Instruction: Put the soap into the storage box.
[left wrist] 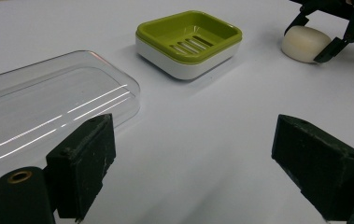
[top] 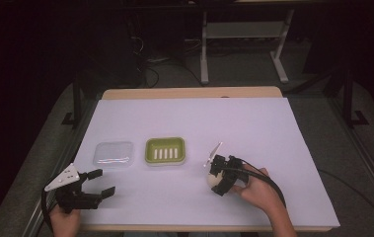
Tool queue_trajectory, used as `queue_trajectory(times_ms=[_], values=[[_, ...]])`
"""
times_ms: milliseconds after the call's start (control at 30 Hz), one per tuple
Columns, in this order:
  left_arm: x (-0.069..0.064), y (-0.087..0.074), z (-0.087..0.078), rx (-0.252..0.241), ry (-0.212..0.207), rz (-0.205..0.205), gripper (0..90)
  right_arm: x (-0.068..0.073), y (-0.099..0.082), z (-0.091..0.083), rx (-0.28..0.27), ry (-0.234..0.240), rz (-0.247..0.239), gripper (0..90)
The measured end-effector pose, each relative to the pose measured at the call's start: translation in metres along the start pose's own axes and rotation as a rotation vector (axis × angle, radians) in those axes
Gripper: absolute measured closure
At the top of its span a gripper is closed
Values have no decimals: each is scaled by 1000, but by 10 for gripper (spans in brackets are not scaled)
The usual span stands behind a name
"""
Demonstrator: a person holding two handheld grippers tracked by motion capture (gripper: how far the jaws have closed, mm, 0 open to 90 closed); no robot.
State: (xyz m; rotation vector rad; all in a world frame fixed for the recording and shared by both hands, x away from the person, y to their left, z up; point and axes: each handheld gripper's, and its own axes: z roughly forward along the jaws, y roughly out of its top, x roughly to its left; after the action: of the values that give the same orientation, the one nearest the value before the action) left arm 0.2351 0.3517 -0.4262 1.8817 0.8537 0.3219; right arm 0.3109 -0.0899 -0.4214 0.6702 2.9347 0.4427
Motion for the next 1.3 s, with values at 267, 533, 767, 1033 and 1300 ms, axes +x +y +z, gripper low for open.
queue_trajectory(times_ms=[267, 533, 767, 1033, 1300], values=[[0, 0, 0, -1, 0, 2, 128, 2, 6, -11, -21, 5, -11, 244], [0, 0, -1, -3, 2, -1, 128, -1, 16, -24, -49, 17, -25, 244], [-1, 0, 0, -6, 3, -4, 128, -5, 27, -37, -81, 41, -34, 244], [-1, 0, -1, -7, 2, -4, 128, -7, 40, -38, -70, 53, -46, 244], [-1, 0, -1, -9, 1, -3, 128, -6, 54, -38, -71, 68, -64, 244]])
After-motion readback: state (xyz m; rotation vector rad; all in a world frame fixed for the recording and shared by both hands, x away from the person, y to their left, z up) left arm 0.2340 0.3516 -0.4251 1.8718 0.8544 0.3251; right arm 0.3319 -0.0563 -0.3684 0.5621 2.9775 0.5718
